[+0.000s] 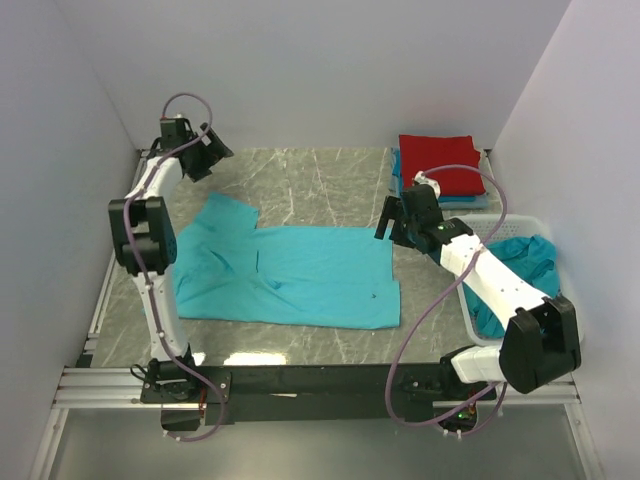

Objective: Fold and stack the t-shirts
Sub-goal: Fold the tshirt

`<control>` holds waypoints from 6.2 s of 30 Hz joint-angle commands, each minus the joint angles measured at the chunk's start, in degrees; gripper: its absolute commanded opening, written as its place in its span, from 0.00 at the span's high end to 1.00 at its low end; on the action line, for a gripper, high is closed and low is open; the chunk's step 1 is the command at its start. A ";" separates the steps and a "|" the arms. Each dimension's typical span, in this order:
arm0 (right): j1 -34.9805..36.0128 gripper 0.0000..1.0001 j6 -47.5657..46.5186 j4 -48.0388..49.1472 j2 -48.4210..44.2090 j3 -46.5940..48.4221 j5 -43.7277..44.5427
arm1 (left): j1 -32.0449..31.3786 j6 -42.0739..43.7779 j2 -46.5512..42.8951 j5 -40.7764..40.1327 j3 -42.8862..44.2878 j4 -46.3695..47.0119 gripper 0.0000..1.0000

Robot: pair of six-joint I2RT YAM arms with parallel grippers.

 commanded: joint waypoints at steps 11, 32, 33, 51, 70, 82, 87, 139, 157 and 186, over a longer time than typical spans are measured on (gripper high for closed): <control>-0.95 0.08 0.32 0.14 2.52 0.22 0.50 | -4.33 11.35 6.83 -22.14 8.04 -15.47 0.01; -1.13 0.08 -0.12 1.37 2.61 -2.15 -0.73 | -7.59 14.17 10.43 -34.45 6.73 -21.63 0.72; -1.22 0.08 -0.12 1.37 2.52 -2.15 -0.82 | -7.59 13.99 10.43 -34.90 6.64 -21.63 0.73; -0.95 0.12 2.08 -3.45 18.94 14.34 9.11 | -7.76 11.98 1.57 -29.54 -1.08 -13.38 1.00; 0.36 0.36 10.25 -14.89 46.63 37.75 20.63 | -7.76 9.68 -11.01 -27.18 -14.45 -3.53 1.00; 0.54 0.46 10.87 -18.67 50.07 40.74 20.01 | -7.76 9.59 -12.07 -27.44 -16.39 -3.00 1.00; 0.54 0.52 12.01 -18.23 47.62 37.14 18.61 | -7.76 9.16 -12.24 -27.79 -16.30 -3.18 1.00; 9.06 1.00 8.41 -11.55 25.99 18.33 26.42 | -7.76 -2.09 -46.59 -28.92 -52.24 8.33 1.00; 10.56 1.00 6.65 -8.91 11.67 4.71 25.73 | -7.76 -10.79 -72.08 -40.09 -68.94 4.65 1.00; 13.28 0.33 5.27 -10.60 6.22 -2.86 18.26 | -7.76 -32.42 -99.25 -46.24 -82.58 -18.29 0.07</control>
